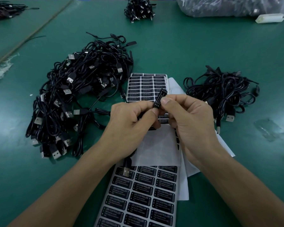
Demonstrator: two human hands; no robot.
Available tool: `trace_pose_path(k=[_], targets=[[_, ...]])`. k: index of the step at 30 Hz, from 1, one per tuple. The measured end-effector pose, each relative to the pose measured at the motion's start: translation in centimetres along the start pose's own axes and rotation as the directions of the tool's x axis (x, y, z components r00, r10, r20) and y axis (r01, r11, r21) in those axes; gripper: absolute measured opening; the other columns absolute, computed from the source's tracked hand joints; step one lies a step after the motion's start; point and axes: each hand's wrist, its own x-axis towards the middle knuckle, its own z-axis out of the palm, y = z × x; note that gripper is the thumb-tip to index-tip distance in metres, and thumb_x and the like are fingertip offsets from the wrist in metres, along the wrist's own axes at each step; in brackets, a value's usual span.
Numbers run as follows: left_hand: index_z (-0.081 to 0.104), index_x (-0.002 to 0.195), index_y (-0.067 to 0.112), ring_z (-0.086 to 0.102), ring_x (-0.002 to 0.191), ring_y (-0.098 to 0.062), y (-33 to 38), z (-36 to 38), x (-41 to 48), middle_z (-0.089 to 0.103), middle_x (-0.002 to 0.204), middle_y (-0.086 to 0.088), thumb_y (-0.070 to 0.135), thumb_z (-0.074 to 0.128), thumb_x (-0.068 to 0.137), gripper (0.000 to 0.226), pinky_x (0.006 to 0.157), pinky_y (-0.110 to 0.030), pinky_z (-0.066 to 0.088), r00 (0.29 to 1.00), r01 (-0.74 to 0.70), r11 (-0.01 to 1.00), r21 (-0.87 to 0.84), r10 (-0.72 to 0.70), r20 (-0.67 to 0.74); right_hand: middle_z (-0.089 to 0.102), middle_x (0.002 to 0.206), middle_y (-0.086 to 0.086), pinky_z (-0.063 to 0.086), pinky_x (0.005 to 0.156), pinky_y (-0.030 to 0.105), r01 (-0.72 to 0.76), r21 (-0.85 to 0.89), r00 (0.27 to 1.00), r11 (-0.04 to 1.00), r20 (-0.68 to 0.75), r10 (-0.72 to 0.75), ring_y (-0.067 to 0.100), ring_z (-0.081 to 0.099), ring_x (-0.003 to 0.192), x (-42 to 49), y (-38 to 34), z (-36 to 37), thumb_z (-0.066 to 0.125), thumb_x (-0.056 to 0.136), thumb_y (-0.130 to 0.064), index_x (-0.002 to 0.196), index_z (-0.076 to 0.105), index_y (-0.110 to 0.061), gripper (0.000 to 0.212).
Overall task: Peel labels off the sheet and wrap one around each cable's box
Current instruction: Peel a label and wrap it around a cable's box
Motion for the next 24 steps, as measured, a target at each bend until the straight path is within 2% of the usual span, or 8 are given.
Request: trace_pose_path(k=[9, 13, 20, 24], targets=[[0.072, 0.075, 0.014, 0.062, 0.065, -0.033, -0.14, 0.39, -0.13, 0.07, 0.066, 0.002, 0.028, 0.053, 0.095, 0.031, 0.062, -0.044, 0.052, 1.0, -0.019, 1.0, -0.002, 0.019, -0.022, 0.067, 0.062, -0.008, 0.044, 0.052, 0.009, -0.001, -0.021, 1.0, 1.0, -0.012, 0.001, -0.002, 0.056, 0.049, -0.06, 0.03, 0.01, 0.068, 0.091, -0.004, 0.078, 0.071, -0.011, 0.015], [0.07, 0.073, 0.016, 0.061, 0.06, -0.023, -0.17, 0.35, -0.09, 0.067, 0.064, 0.007, 0.026, 0.054, 0.095, 0.03, 0.058, -0.032, 0.049, 1.0, -0.021, 1.0, -0.016, 0.021, -0.022, 0.064, 0.059, -0.013, 0.043, 0.051, 0.009, 0.001, -0.032, 1.0, 0.999, -0.015, -0.001, -0.002, 0.055, 0.047, -0.08, 0.08, -0.02, 0.068, 0.091, -0.005, 0.08, 0.071, -0.009, 0.013], [0.071, 0.073, 0.011, 0.066, 0.066, -0.025, -0.38, 0.34, -0.1, 0.07, 0.067, 0.002, 0.026, 0.055, 0.095, 0.031, 0.066, -0.045, 0.054, 1.0, -0.029, 0.999, -0.025, 0.029, -0.006, 0.065, 0.06, -0.011, 0.043, 0.051, 0.009, 0.017, -0.06, 0.999, 0.998, -0.034, -0.019, -0.002, 0.054, 0.048, 0.0, 0.21, 0.13, 0.07, 0.09, -0.005, 0.078, 0.071, -0.011, 0.013], [0.072, 0.075, 0.013, 0.064, 0.063, -0.009, -0.57, 0.5, -0.19, 0.069, 0.066, 0.005, 0.026, 0.052, 0.098, 0.033, 0.064, -0.028, 0.052, 0.998, -0.045, 0.999, -0.03, 0.044, -0.036, 0.064, 0.058, -0.012, 0.043, 0.052, 0.009, 0.025, -0.062, 0.999, 0.998, -0.031, -0.027, -0.002, 0.054, 0.047, -0.02, 0.34, 0.18, 0.069, 0.09, -0.005, 0.079, 0.071, -0.01, 0.012]])
